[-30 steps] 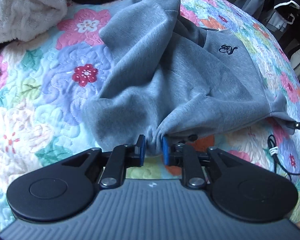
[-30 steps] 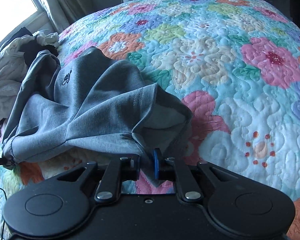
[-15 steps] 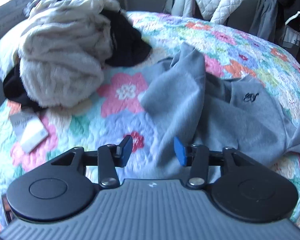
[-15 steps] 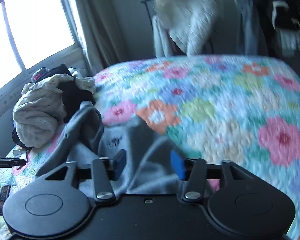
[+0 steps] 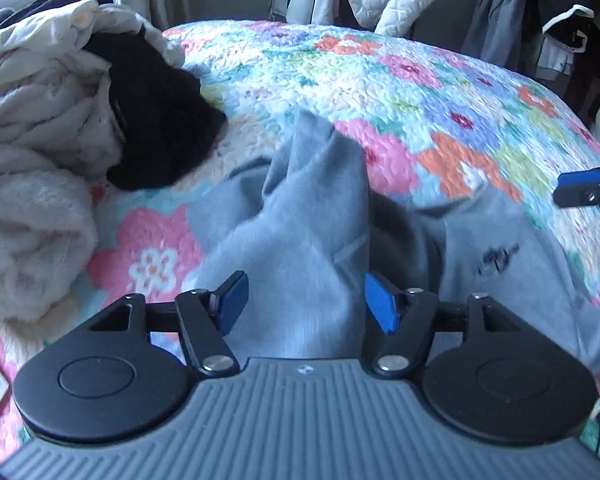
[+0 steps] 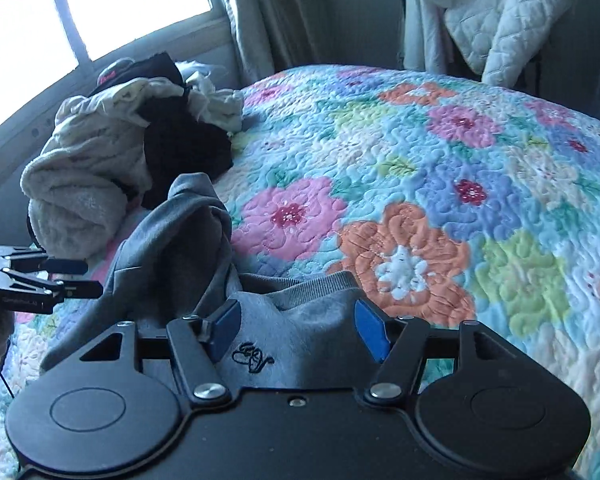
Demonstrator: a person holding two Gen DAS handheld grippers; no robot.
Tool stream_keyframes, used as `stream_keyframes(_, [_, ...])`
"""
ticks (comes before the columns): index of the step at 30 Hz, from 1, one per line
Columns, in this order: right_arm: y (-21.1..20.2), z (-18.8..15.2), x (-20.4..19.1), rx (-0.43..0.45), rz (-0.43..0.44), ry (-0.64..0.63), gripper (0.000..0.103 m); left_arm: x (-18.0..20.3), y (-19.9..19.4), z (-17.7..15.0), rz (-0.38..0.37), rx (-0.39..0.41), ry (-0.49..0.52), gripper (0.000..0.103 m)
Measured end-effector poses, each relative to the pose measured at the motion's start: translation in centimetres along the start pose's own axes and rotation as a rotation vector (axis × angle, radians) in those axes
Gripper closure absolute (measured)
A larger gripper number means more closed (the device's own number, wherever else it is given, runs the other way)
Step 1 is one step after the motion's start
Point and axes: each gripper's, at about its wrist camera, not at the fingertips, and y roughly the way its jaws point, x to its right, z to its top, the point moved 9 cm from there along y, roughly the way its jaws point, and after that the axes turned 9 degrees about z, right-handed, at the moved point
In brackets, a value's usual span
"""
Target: Fold clothes
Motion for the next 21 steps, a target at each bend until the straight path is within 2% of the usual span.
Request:
stream_keyframes(5, [6.0, 3.1, 0.8, -0.101, 0.062, -0.059, 0.034, 1.5, 4.3, 1.4, 0.057, -0.018, 0.091, 0.028])
stream_keyframes(6, [7.2, 3.7, 1.0, -0.121, 0.075, -0.070, 0.035, 1.4, 5.1, 1.4, 0.070, -0.028, 0.088, 0.029])
stream_keyframes(7, [8.2, 4.2, 0.8, -0.142, 0.091, -0.087, 0.035, 1.2, 5.7, 1.4, 0.083, -0.037, 0.079, 0.036])
stream_keyframes(8, [9.1, 4.4, 0.1, -0.160, 0.108, -0.109, 0.035, 0.8, 5.9, 1.3, 0.093, -0.043, 0.060, 0.074])
stream_keyframes(9, [9.9, 4.4, -0.5, -0.176, 0.116, -0.128, 0.035, 0.2, 5.8, 1.0, 0.102, -0.040, 0.037, 0.094])
stream_keyframes(12, [11.9, 3.9, -1.6, -0.232, 0.119, -0.188, 0.035, -2.6, 3.6, -0.4, 0.177, 0.030, -0.025, 0.096])
stream_keyframes(15, [13.4, 2.9, -1.7, -0.286, 0.110, -0.206, 0.035, -6.1, 1.1, -3.5, 0.253, 0.023, -0.096, 0.096])
stream_keyframes(19, [15.0, 2.5, -1.5, -0.335, 0.124, -0.157, 0.035, -9.7, -0.7, -8.8, 0.195, -0.082, -0.268, 0.096])
stream_keyframes(21, [15.5, 2.0, -2.4, -0.354, 0.144, -0.155, 0.034, -9.9, -1.1, -10.8, 0.149, -0.129, -0.309, 0.096])
